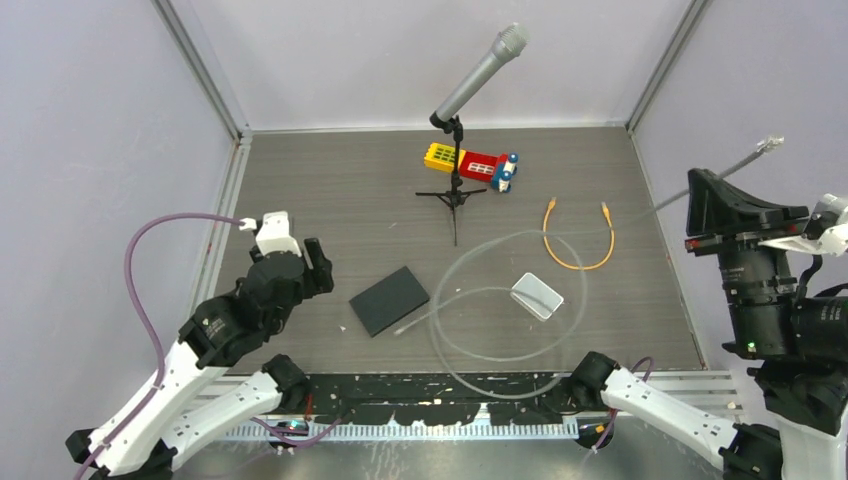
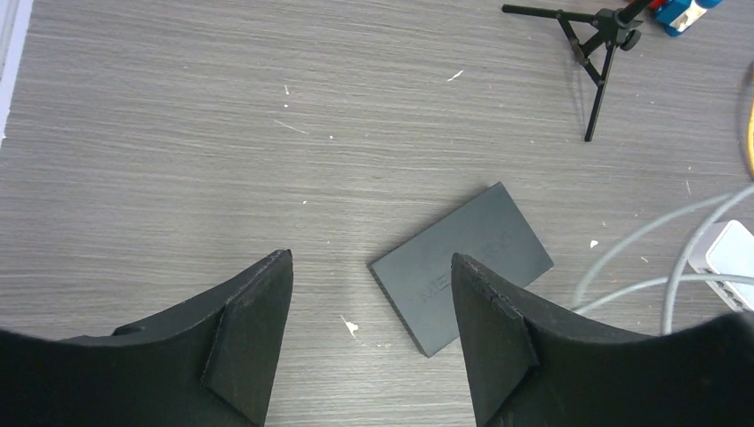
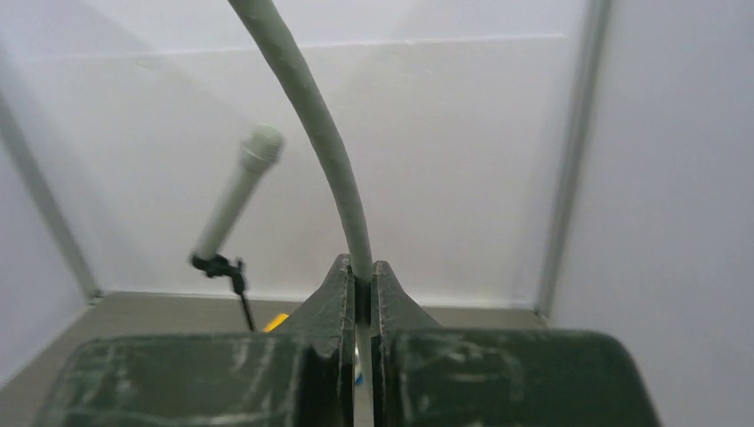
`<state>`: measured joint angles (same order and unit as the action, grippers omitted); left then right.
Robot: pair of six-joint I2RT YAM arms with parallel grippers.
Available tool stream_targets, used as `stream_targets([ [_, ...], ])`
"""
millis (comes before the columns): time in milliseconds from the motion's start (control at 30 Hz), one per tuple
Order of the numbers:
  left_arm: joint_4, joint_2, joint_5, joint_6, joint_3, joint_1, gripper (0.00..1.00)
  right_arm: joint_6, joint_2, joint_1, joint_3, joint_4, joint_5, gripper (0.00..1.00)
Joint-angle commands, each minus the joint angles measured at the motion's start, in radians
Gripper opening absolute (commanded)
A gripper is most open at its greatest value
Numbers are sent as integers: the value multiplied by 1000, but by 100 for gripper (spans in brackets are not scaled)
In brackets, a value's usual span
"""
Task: Insert the plug into the switch port
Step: Pick up the connector from the center of the board.
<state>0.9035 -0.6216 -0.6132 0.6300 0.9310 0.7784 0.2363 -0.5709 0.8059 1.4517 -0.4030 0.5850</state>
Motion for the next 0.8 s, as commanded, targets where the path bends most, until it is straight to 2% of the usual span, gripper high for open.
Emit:
stream_targets([
  [0, 16, -24, -13, 28, 22, -3, 68, 146, -26, 3, -15, -98, 294, 0],
  [67, 22, -46, -3, 28, 26, -3, 68, 245, -43, 3, -8, -78, 379, 1],
  [200, 24, -80, 16, 32, 28, -2, 68, 504, -120, 3, 15, 92, 517, 1],
  [300, 11, -82, 31, 37, 20, -2, 68, 642, -194, 2, 48, 231, 527, 0],
  [367, 4, -76, 33, 41, 13, -3, 68, 672, -233, 3, 72, 258, 487, 0],
  [433, 2, -71, 39, 42, 7, -3, 68, 645, -267, 3, 102, 197, 440, 0],
  [500, -1, -69, 46, 42, 0, -3, 68, 528, -294, 3, 147, -9, 337, 0],
  [600, -9, -76, 65, 37, -18, -3, 68, 350, -307, 3, 151, -317, 69, 0],
  [767, -32, -107, 102, 40, -34, -4, 69, 44, -346, 3, 8, -514, -292, 0],
])
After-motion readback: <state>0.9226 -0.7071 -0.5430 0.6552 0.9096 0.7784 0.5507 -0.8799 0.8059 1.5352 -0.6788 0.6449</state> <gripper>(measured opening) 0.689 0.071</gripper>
